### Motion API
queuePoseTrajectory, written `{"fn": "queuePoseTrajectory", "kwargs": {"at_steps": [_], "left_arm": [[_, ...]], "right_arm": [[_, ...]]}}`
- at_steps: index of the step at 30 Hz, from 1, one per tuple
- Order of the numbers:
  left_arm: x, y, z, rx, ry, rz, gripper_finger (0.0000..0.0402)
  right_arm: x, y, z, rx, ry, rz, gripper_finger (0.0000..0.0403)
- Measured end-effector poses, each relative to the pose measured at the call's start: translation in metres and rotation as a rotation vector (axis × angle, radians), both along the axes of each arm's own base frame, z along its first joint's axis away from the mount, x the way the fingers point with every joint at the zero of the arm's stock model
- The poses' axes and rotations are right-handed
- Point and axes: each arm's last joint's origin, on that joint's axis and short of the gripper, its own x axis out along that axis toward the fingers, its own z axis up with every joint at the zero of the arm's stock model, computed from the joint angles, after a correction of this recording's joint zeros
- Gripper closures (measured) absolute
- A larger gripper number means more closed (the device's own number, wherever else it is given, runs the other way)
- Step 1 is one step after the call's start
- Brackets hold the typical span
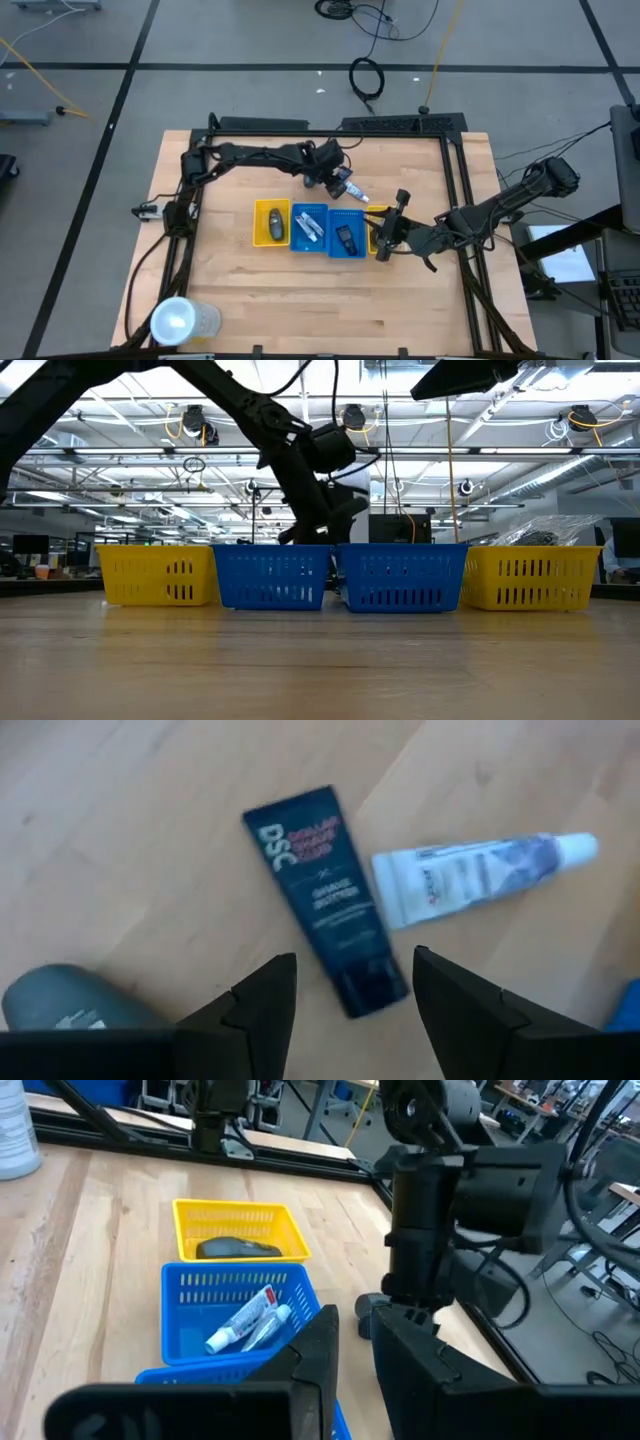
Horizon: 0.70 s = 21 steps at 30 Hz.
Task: Pick & Place Travel size toiletries
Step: Put the blue shaving cream into the right blue basket
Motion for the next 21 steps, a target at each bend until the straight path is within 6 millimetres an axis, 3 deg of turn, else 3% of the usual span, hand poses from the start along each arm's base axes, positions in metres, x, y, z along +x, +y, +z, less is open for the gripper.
{"fn": "queuePoseTrajectory", "kwargs": {"at_steps": [5,14,21], "left_arm": [[0.005,-0.002,-0.022,-0.007,0.039,0.012,0.0201],[0.006,-0.001,-0.025,0.022,0.048,0.028,0.0208],[0.003,-0.002,-0.025,0.051,0.095,-0.040,0.0302]], "right_arm": [[0.000,0.000,0.000,0.001,-0.001,-0.001,0.0348],[0.000,0.000,0.000,-0.004,0.002,0.001,0.0348],[0.000,0.000,0.000,-0.005,0.002,0.001,0.0348]]}}
